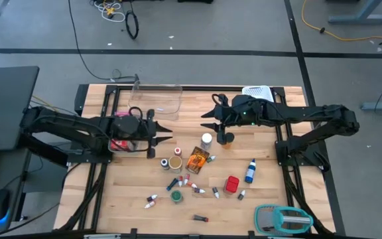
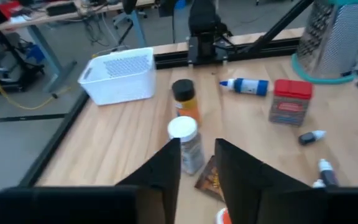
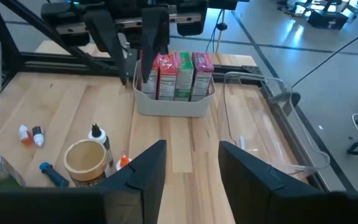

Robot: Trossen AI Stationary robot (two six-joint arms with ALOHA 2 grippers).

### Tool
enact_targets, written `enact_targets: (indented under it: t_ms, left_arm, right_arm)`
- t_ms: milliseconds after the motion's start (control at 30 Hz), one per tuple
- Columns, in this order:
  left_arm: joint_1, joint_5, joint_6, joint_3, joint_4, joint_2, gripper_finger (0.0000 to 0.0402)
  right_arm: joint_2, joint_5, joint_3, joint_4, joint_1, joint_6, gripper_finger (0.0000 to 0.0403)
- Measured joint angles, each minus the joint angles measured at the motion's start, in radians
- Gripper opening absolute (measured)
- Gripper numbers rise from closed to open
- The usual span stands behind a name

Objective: Pick & Place Kitchen Items
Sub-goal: Put the gold seasoning bottle into the transparent bin

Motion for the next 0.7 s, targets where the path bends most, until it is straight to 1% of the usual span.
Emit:
enact_targets:
  t_ms: [133, 267, 367, 700]
  left_arm:
    - [0.000, -0.060, 0.026, 0.000, 0.001, 0.000, 0.0140]
    - [0.000, -0.088, -0.013, 0.000, -0.002, 0.000, 0.0154]
    - [0.000, -0.077, -0.036, 0.000, -0.010, 0.000, 0.0155]
    - [0.000, -0.076, -0.024, 0.000, -0.010, 0.000, 0.0146]
  right_arm:
    - [0.000, 0.000, 0.000, 0.000, 0.000, 0.000, 0.0157]
    - [0.000, 0.000, 0.000, 0.003, 0.000, 0.000, 0.0157]
    - [0.000, 0.000, 0.000, 0.004, 0.000, 0.000, 0.0157]
    - [0.000, 0.000, 0.000, 0.007, 0.000, 0.000, 0.0157]
